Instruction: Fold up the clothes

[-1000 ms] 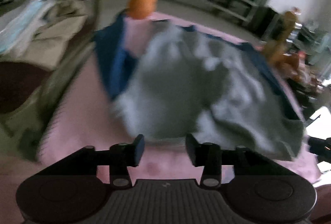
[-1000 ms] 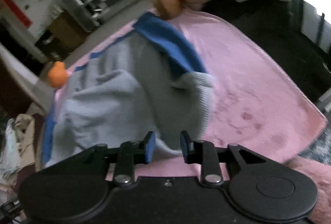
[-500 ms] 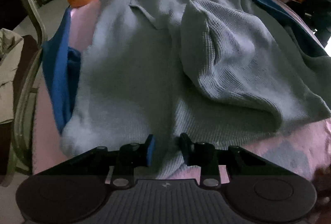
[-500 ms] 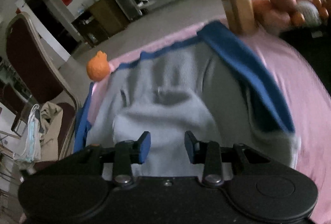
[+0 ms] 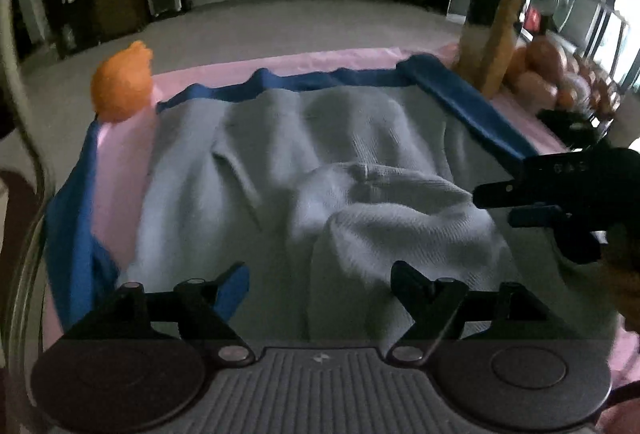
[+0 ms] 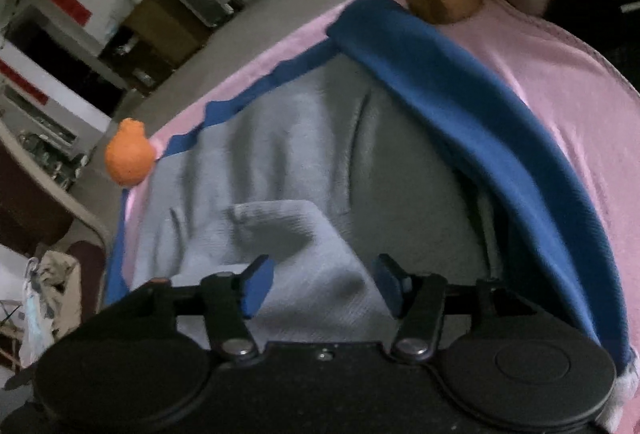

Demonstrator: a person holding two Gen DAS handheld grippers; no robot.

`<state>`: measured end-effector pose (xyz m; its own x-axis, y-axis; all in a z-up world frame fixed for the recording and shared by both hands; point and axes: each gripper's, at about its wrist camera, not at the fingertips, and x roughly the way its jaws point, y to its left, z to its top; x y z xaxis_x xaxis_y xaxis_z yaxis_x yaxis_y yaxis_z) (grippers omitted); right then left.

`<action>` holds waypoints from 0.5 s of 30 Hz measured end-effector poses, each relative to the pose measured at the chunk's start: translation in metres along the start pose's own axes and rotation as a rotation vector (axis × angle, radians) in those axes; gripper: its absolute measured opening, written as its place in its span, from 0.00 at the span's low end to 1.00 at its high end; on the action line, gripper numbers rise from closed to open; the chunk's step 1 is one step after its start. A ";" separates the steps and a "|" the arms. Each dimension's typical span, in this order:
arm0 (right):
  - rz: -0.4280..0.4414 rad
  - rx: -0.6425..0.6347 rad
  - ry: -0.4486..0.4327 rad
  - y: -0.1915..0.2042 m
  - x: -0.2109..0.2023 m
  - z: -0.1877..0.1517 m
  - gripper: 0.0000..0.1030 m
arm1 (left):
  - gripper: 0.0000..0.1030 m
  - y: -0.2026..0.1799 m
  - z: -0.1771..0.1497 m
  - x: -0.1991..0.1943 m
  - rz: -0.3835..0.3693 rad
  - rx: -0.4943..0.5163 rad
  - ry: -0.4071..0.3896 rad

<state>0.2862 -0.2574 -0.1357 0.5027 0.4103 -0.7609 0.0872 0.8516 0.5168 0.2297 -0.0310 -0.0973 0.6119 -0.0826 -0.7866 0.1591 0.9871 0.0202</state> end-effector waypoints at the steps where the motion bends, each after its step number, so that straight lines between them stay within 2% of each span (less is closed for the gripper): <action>1: -0.001 0.017 0.000 -0.003 0.001 0.000 0.58 | 0.44 -0.006 0.004 0.008 0.007 0.015 0.004; 3: 0.000 0.051 0.002 -0.009 0.000 -0.001 0.58 | 0.13 -0.008 0.007 0.013 0.019 0.012 0.018; 5: 0.010 0.076 0.003 -0.013 -0.006 -0.002 0.58 | 0.12 -0.008 0.004 -0.004 0.008 -0.003 -0.021; 9: 0.059 0.098 -0.028 -0.014 -0.036 -0.009 0.60 | 0.12 -0.015 -0.009 -0.061 -0.003 0.037 -0.147; 15: 0.111 0.156 -0.164 -0.020 -0.117 -0.050 0.63 | 0.12 -0.041 -0.054 -0.163 -0.051 0.186 -0.305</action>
<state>0.1829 -0.3063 -0.0765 0.6485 0.4294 -0.6285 0.1491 0.7381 0.6580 0.0818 -0.0510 -0.0030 0.7980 -0.1960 -0.5699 0.3163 0.9411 0.1193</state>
